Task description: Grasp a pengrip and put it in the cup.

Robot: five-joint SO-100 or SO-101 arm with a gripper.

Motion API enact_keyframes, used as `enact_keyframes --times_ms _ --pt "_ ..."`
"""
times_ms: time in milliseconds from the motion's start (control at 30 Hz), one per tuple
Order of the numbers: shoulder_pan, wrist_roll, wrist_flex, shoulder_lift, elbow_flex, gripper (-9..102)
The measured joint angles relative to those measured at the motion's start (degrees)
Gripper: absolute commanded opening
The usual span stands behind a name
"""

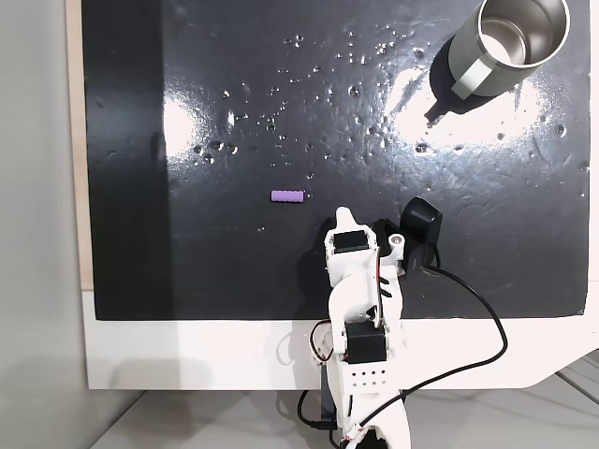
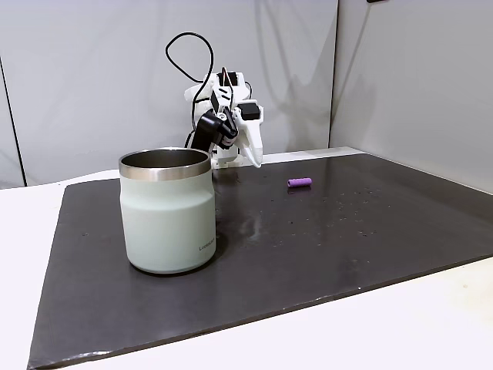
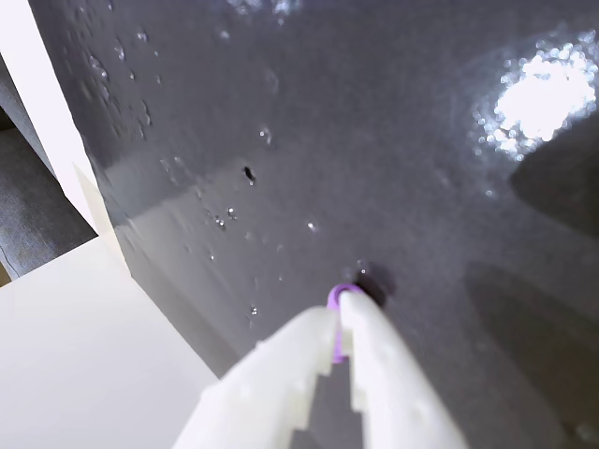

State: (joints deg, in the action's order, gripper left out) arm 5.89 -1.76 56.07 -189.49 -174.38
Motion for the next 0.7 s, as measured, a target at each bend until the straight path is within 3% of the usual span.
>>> enact_keyframes --times_ms 533,700 --pt "0.5 -0.8 -0.4 0.0 0.2 0" --pt "4.3 0.8 4.4 5.1 7.1 0"
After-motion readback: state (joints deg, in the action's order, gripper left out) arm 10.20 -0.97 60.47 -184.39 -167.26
